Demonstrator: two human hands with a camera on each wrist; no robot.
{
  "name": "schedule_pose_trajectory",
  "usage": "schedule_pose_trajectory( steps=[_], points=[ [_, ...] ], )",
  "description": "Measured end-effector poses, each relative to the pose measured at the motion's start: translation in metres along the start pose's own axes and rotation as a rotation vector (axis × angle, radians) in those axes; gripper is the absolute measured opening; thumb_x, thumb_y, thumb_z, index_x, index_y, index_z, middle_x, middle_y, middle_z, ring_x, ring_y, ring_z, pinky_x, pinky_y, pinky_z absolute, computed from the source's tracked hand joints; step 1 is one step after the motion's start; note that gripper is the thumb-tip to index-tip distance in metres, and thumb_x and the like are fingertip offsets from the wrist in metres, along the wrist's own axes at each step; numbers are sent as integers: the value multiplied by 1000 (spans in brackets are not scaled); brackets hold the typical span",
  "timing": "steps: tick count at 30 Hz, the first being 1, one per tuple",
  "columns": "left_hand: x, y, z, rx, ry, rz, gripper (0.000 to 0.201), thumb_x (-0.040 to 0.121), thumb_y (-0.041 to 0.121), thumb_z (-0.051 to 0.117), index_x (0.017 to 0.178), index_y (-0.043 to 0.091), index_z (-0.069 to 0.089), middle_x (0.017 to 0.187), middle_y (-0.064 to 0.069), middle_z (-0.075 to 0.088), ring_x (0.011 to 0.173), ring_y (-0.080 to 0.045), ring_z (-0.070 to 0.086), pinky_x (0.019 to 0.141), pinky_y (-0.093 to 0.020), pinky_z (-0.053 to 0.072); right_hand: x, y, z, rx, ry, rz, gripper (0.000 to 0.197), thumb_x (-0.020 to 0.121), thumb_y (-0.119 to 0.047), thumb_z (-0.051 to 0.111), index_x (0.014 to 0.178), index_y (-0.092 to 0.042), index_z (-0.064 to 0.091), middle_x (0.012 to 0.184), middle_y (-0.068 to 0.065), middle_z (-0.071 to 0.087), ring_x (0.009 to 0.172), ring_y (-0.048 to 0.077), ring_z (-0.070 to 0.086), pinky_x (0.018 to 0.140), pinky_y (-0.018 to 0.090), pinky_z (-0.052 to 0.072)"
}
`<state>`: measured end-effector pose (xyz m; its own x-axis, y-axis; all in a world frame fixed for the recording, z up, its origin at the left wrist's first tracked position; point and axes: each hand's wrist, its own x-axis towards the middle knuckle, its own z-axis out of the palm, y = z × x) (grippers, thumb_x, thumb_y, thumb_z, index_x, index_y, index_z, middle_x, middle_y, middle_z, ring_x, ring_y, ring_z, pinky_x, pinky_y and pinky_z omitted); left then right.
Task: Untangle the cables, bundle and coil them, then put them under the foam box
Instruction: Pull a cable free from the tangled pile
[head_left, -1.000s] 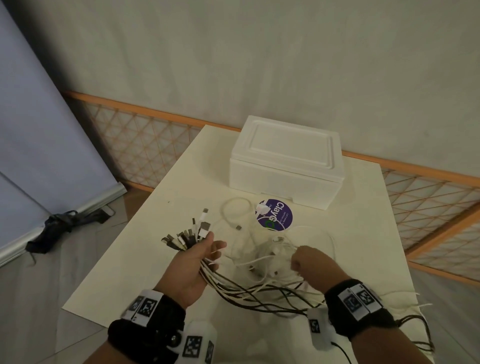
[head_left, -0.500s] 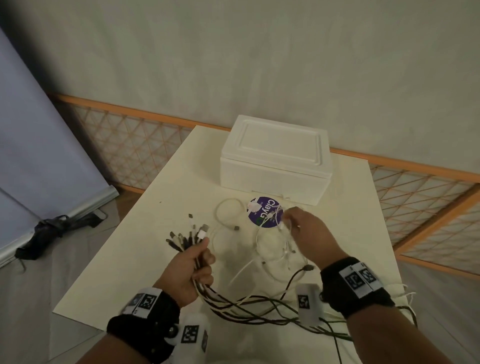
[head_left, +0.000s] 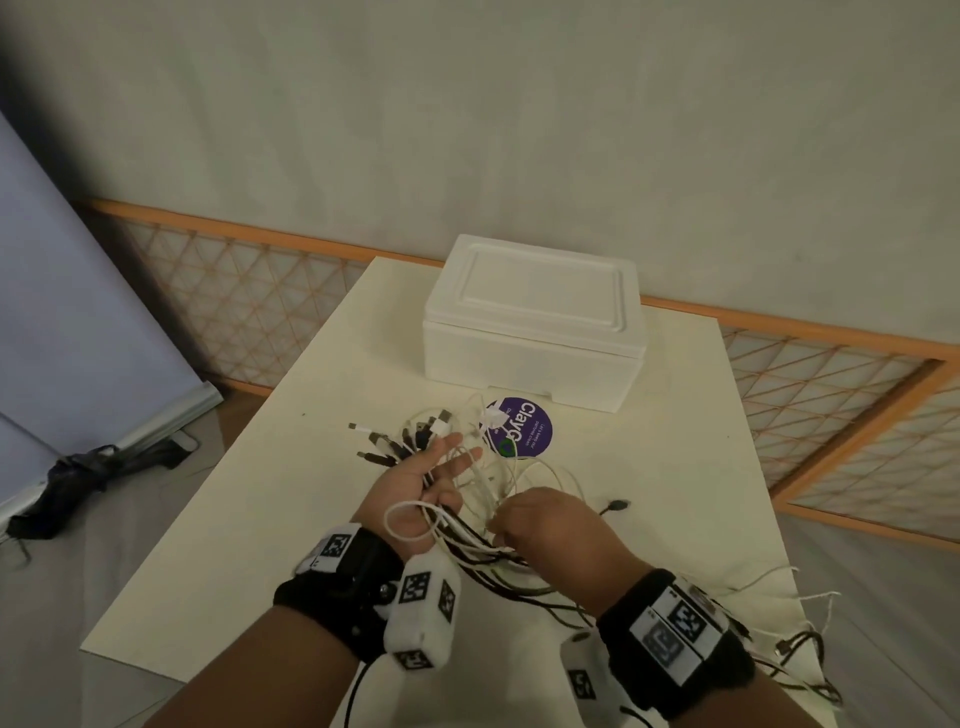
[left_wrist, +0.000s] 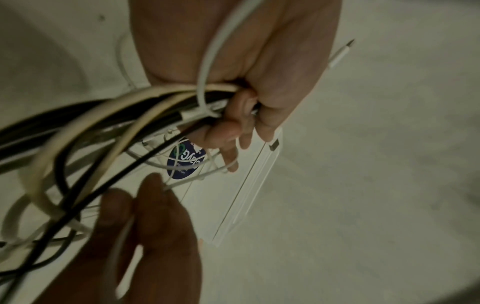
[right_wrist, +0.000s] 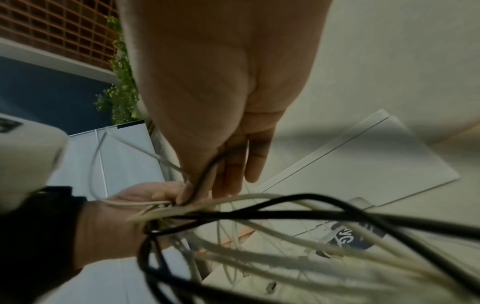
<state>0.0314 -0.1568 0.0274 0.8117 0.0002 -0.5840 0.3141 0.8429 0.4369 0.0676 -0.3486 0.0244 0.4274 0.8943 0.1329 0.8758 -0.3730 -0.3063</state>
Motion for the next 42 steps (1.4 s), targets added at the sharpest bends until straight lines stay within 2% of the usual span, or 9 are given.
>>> schedule_pose_trajectory(
  steps=[4,7,14,19,25,27,31,36,42],
  points=[
    [10,16,5,-47,54,96,13,86,26,59,91,14,61,105,-4,67,36,-11,45,39,-17,42,-13,4,-2,2,1,71,18,81,-28,50,76,-23,67,72,-9,64,67,13,61,60,21,50],
    [24,27,7,11,153,175,23,93,25,56,110,11,64,113,0,67,51,-11,53,47,-23,50,-31,10,-7,-16,37,169,25,81,-40,47,71,-28,67,68,-14,64,63,5,60,57,16,49],
    [53,24,0,38,272,222,39,95,15,55,134,11,48,121,-7,63,30,-6,27,40,-16,40,-103,42,-30,6,-36,610,10,88,-32,62,86,-24,68,84,-9,66,84,9,61,73,22,44],
    [58,21,-9,105,296,139,17,98,25,52,104,11,60,94,4,59,28,-7,34,55,-28,38,-136,46,-55,28,49,789,16,89,-31,62,74,-31,57,75,-12,61,74,5,56,64,18,40],
    [42,19,-12,161,204,124,28,98,28,51,113,5,60,113,-7,69,28,-6,26,40,-17,42,-102,31,-76,140,515,515,13,88,-29,53,77,-29,47,78,-16,48,73,5,49,60,15,39],
    [29,20,-11,205,148,78,27,98,26,51,108,4,62,103,-10,72,28,-6,27,36,-17,39,-71,22,-78,193,570,482,11,90,-32,55,81,-26,52,83,-17,51,75,7,53,60,20,47],
    [5,21,3,284,10,99,28,88,10,58,114,4,65,107,-6,68,31,-6,32,36,-18,35,1,-1,-81,317,513,291,24,85,-38,55,82,-15,62,84,-12,56,83,4,56,71,11,46],
    [-23,21,27,425,-79,307,18,86,0,59,71,10,64,46,3,37,32,-5,27,39,-21,34,61,-27,-81,416,421,146,11,83,-28,64,84,-17,64,81,-15,57,79,4,58,69,16,47],
    [-34,48,16,51,-54,220,23,91,24,53,102,8,66,76,-2,73,29,-5,35,35,-15,36,65,-36,-78,479,277,95,7,77,-19,73,80,-13,70,80,-5,66,75,7,61,70,22,50]
  ],
)
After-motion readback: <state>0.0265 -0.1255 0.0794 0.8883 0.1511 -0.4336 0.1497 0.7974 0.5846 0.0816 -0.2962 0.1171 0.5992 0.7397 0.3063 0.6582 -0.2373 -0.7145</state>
